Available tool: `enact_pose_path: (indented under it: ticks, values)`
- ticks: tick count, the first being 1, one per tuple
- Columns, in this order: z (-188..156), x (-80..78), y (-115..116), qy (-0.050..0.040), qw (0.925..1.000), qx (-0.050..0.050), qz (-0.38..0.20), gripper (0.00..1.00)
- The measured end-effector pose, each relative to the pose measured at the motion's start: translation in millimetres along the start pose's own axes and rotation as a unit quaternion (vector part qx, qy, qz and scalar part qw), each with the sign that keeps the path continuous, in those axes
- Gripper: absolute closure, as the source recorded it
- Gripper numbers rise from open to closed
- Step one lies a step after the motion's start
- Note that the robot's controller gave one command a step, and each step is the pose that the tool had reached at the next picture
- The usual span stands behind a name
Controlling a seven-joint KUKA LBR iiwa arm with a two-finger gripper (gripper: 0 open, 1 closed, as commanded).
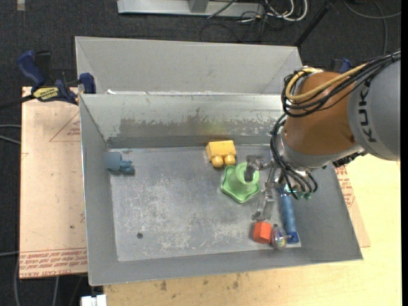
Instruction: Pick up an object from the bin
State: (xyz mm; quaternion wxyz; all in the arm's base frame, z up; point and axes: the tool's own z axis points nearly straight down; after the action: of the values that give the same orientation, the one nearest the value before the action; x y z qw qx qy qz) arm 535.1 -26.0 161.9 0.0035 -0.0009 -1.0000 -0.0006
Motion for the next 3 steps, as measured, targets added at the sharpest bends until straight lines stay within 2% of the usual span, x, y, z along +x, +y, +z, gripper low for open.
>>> enact_pose_path:
  ticks: [1, 2, 3]
  values:
    - [73.2, -62.9, -32.9, -0.0169, 0.9990, 0.000, 0.042, 0.00]
    - [59.0, -74.5, -27.3, -0.0078, 0.9952, 0.000, 0.097, 0.00]
    - [59.0, -71.1, -31.3, -0.0082, 0.9939, -0.001, 0.110, 0.00]
